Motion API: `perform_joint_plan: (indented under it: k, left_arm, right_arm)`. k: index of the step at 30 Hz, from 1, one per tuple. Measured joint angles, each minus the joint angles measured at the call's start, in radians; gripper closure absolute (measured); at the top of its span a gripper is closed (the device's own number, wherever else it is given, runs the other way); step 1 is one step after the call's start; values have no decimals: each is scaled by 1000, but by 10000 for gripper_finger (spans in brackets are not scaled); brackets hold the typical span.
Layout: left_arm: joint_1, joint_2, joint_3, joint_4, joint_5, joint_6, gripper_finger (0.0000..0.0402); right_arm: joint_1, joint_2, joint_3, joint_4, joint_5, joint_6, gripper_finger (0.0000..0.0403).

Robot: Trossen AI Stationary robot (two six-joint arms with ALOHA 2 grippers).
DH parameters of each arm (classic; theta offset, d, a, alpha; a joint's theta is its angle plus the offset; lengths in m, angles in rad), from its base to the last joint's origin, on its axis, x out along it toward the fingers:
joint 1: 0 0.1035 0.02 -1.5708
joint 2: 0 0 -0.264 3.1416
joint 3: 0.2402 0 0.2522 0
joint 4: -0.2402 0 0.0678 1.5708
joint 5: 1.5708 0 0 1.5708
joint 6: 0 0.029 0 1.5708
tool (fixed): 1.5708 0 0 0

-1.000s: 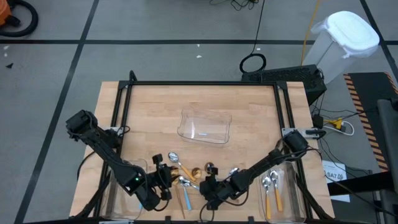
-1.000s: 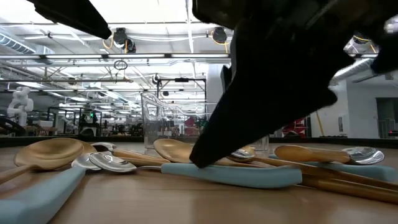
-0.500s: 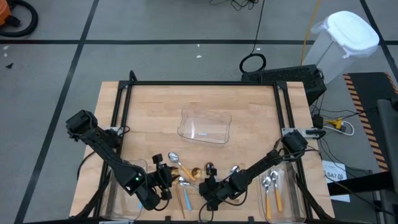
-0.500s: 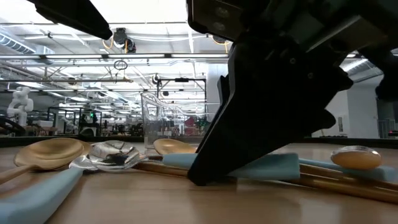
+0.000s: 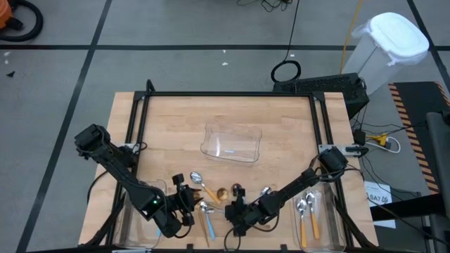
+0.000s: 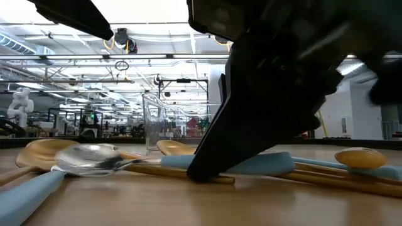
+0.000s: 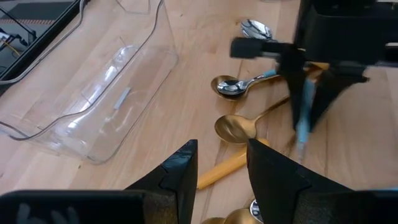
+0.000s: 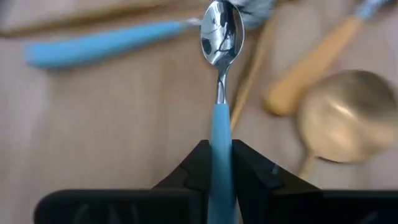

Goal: Sort silverware by color (type)
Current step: Put the blue spoon into the bottom left transparent bin

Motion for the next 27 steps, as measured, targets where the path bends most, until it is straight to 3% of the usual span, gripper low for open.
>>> perform_joint_plan:
  k: [10, 22, 27]
  left_arm:
    - [12, 0, 0, 57, -11, 12, 263]
    - [13, 0, 0, 110, -13, 27, 263]
    - [13, 0, 0, 127, -13, 16, 263]
  right_arm:
    - [35, -111, 6, -39, 118, -2, 359]
    - [153, -234, 6, -198, 417, 39, 359]
    - [170, -248, 6, -195, 449, 30, 359]
